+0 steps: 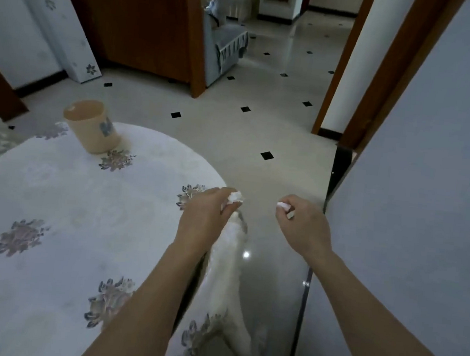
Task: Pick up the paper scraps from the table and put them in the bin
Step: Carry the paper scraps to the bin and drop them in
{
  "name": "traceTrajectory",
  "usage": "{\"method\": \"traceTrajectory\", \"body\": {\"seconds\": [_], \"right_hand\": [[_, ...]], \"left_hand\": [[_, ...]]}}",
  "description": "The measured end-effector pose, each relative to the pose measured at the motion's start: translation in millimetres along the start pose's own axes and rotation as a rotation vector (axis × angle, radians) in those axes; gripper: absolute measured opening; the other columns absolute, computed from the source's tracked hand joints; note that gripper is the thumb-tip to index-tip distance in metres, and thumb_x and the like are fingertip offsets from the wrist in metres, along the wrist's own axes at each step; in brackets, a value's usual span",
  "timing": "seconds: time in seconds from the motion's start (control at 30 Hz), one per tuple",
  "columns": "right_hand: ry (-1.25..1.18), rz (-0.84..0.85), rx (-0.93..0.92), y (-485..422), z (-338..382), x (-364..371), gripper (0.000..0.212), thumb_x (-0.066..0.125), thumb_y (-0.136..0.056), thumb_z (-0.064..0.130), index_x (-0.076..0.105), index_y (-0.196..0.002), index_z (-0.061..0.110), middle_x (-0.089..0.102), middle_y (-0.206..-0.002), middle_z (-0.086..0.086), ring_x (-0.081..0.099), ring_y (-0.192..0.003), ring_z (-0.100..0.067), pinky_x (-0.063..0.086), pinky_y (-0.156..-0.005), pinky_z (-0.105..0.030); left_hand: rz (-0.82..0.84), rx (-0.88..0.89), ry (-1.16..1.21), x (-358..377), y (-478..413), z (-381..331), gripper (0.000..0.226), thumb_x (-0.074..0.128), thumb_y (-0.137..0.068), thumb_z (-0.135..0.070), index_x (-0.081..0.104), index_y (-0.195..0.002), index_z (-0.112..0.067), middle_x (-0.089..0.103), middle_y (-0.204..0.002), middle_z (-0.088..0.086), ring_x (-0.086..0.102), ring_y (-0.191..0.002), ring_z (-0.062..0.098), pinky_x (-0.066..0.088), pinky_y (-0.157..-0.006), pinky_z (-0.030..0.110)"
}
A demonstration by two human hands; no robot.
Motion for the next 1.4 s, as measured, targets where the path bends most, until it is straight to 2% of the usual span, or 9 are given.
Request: {"method": "traceTrajectory", "body": {"seconds": [0.1, 0.27, 0.47, 0.6, 0.77, 0.87, 1.17, 1.3, 1.4], "right_hand": [[-0.003, 0.025, -0.015, -50, -22, 4, 0.02, 0.049, -0.094, 0.031, 0.064, -0.083, 0.025, 0.065, -0.074, 0.003, 0.059, -0.067, -0.021, 0.051, -0.059, -0.037], [0.05, 0.125, -0.068, -122, -47, 9, 0.019, 0.049, -0.094, 0.031, 0.061, -0.08, 0.024, 0.064, -0.073, 0.004, 0.059, -0.067, -0.019, 0.052, -0.059, -0.038], [0.068, 0.135, -0.033, -199, -73, -3, 0.018, 0.049, -0.092, 0.032, 0.064, -0.082, 0.026, 0.067, -0.077, 0.005, 0.06, -0.07, -0.021, 0.051, -0.062, -0.036], [0.064, 0.148, -0.053, -238, -79, -2, 0.018, 0.05, -0.093, 0.031, 0.065, -0.085, 0.023, 0.067, -0.077, 0.003, 0.06, -0.069, -0.023, 0.052, -0.063, -0.038], [0.042, 0.168, -0.057, -285, -85, 8, 0.017, 0.049, -0.093, 0.031, 0.064, -0.084, 0.027, 0.066, -0.077, 0.009, 0.059, -0.068, -0.018, 0.052, -0.063, -0.036], [0.039, 0.161, -0.074, -320, -87, 16, 0.017, 0.05, -0.092, 0.029, 0.064, -0.085, 0.025, 0.066, -0.079, 0.008, 0.059, -0.07, -0.019, 0.051, -0.064, -0.035], [0.075, 0.198, -0.16, -476, -66, 59, 0.016, 0.049, -0.09, 0.028, 0.063, -0.083, 0.026, 0.064, -0.074, 0.006, 0.058, -0.069, -0.022, 0.049, -0.06, -0.034], [0.1, 0.233, -0.218, -551, -44, 85, 0.014, 0.05, -0.09, 0.031, 0.063, -0.086, 0.026, 0.066, -0.077, 0.007, 0.059, -0.073, -0.021, 0.05, -0.063, -0.034], [0.081, 0.244, -0.261, -592, -28, 107, 0.014, 0.051, -0.09, 0.031, 0.063, -0.084, 0.027, 0.061, -0.069, 0.009, 0.057, -0.068, -0.02, 0.048, -0.059, -0.031]], "left_hand": [[0.011, -0.012, 0.003, 28, -53, -4, 0.024, 0.063, -0.091, -0.037, 0.068, -0.112, -0.025, 0.072, -0.096, -0.003, 0.063, -0.076, 0.015, 0.047, -0.074, 0.029], [-0.02, -0.052, -0.009, 55, -123, -9, 0.028, 0.065, -0.091, -0.038, 0.069, -0.114, -0.022, 0.073, -0.102, 0.001, 0.066, -0.084, 0.021, 0.054, -0.075, 0.035], [-0.024, -0.047, -0.025, 76, -188, -13, 0.027, 0.066, -0.09, -0.038, 0.07, -0.111, -0.022, 0.072, -0.097, -0.002, 0.065, -0.076, 0.017, 0.051, -0.068, 0.029], [-0.029, -0.066, -0.027, 93, -224, -9, 0.026, 0.065, -0.09, -0.039, 0.07, -0.11, -0.024, 0.072, -0.094, -0.002, 0.063, -0.074, 0.015, 0.053, -0.067, 0.033], [0.014, -0.087, -0.031, 116, -269, -2, 0.023, 0.064, -0.091, -0.038, 0.069, -0.109, -0.024, 0.071, -0.092, -0.003, 0.061, -0.072, 0.015, 0.051, -0.068, 0.035], [0.018, -0.106, -0.033, 128, -304, 9, 0.022, 0.064, -0.091, -0.037, 0.07, -0.108, -0.024, 0.071, -0.093, -0.001, 0.062, -0.077, 0.018, 0.051, -0.07, 0.036], [-0.072, -0.148, -0.096, 142, -438, 67, 0.02, 0.064, -0.091, -0.038, 0.07, -0.106, -0.026, 0.069, -0.085, -0.003, 0.061, -0.075, 0.017, 0.042, -0.06, 0.028], [-0.147, -0.224, -0.115, 134, -488, 102, 0.019, 0.065, -0.09, -0.039, 0.07, -0.104, -0.028, 0.07, -0.088, -0.005, 0.063, -0.078, 0.018, 0.048, -0.061, 0.031], [-0.183, -0.277, -0.15, 124, -515, 126, 0.02, 0.063, -0.091, -0.042, 0.069, -0.106, -0.03, 0.069, -0.086, -0.006, 0.062, -0.077, 0.017, 0.04, -0.06, 0.026]]}}
Point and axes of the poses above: each hand's wrist, its own y-axis away from the middle knuckle, its own x-axis out of the palm, z = x × y, the point moved 3 cm from there along -y, towards the middle knuckle
